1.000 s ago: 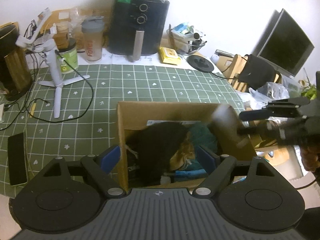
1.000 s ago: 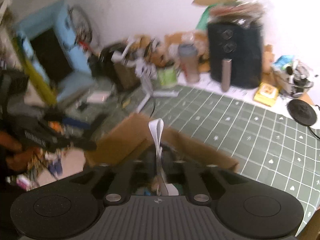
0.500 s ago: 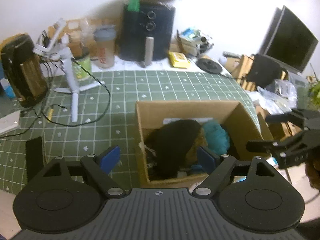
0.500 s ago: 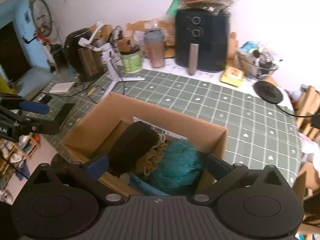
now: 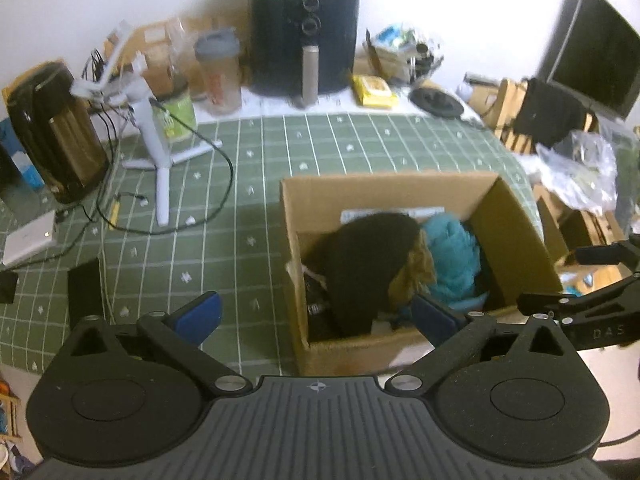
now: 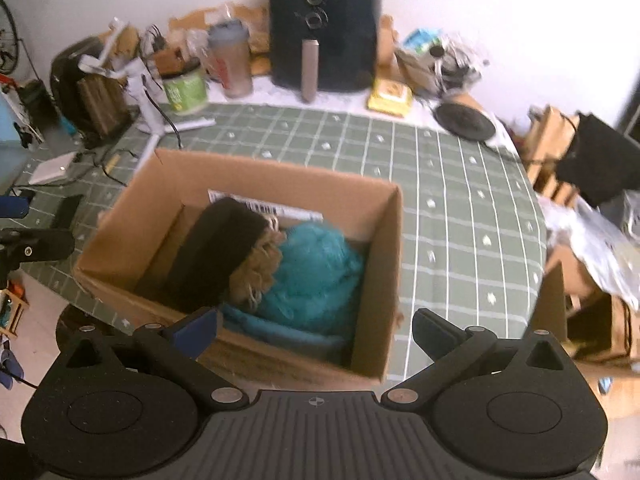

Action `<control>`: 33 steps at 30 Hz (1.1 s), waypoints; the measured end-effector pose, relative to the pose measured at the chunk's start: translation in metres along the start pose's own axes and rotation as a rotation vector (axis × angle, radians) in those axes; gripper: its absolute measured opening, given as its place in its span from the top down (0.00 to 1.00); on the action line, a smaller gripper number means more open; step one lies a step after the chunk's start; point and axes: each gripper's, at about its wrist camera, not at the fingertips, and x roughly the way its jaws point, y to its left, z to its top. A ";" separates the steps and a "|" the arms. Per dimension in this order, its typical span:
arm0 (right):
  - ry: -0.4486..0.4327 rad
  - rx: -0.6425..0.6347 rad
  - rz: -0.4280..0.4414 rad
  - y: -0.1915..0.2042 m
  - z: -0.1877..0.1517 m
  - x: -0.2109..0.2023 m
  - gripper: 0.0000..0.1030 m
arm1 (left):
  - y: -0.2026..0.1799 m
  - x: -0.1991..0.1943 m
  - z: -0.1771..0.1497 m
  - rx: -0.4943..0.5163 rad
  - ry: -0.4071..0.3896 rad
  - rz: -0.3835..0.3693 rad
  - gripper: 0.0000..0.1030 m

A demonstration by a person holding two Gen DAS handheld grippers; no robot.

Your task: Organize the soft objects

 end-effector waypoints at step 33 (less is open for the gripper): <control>0.170 -0.012 -0.039 0.000 -0.006 0.020 0.00 | -0.009 0.029 -0.010 -0.031 0.195 0.032 0.00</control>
